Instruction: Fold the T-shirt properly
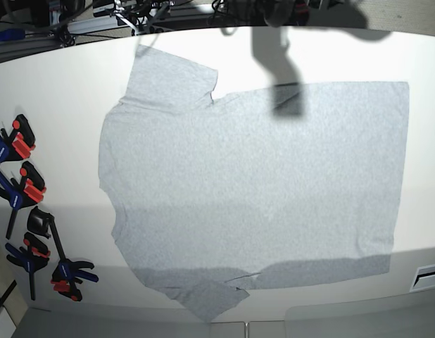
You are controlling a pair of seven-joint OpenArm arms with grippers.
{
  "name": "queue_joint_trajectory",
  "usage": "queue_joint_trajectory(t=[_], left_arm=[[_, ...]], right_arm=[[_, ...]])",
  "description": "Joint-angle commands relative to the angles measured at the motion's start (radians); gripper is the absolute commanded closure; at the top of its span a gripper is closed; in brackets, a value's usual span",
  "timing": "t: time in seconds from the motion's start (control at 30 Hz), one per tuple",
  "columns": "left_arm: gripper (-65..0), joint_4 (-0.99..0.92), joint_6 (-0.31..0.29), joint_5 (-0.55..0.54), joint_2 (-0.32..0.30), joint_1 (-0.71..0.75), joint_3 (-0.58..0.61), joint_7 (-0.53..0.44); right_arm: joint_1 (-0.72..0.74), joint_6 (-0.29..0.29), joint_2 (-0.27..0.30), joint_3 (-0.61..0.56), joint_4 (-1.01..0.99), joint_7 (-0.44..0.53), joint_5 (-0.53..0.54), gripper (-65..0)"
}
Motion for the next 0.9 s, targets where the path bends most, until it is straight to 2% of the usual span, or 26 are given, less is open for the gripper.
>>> queue_joint_trajectory(t=[0.0, 0.1, 0.2, 0.33, 0.43, 0.6, 0.77, 0.87], left_arm=[[-44.2, 0.002, 0.010, -0.002, -0.003, 0.014, 0.001, 0.008], [-44.2, 0.002, 0.008, -0.028, -0.006, 0.023, 0.001, 0.043], [-44.2, 0.003, -0.006, -0.085, -0.007, 0.037, 0.001, 0.045], [-44.2, 0.004, -0.087, -0.109, -0.008, 0.045, 0.001, 0.064], [-44.2, 0.004, -0.089, -0.109, -0.013, 0.044, 0.001, 0.066], [-44.2, 0.004, -0.089, -0.109, -0.022, 0.053, 0.001, -0.013], [-44.2, 0.023, -0.089, -0.106, -0.025, 0.083, 0.001, -0.023], [-44.2, 0.096, -0.089, -0.106, -0.041, 0.136, 0.001, -0.023]], right_arm=[[-0.001, 0.003, 0.011, -0.001, 0.004, 0.008, 0.002, -47.0], [-0.002, 0.003, 0.011, -0.001, 0.004, 0.018, 0.002, -47.0], [-0.014, 0.003, 0.010, -0.001, 0.004, 0.081, 0.002, -47.0], [-0.041, 0.003, 0.011, -0.001, 0.004, 0.116, 0.002, -47.0], [-0.062, 0.003, 0.011, -0.001, 0.004, 0.121, 0.002, -47.0], [-0.087, 0.004, 0.014, -0.001, 0.004, 0.155, 0.002, -47.0], [-0.124, 0.006, 0.028, -0.001, 0.016, 0.166, 0.003, -47.0], [-0.175, 0.031, 0.038, -0.001, 0.062, 0.166, 0.003, -47.0]])
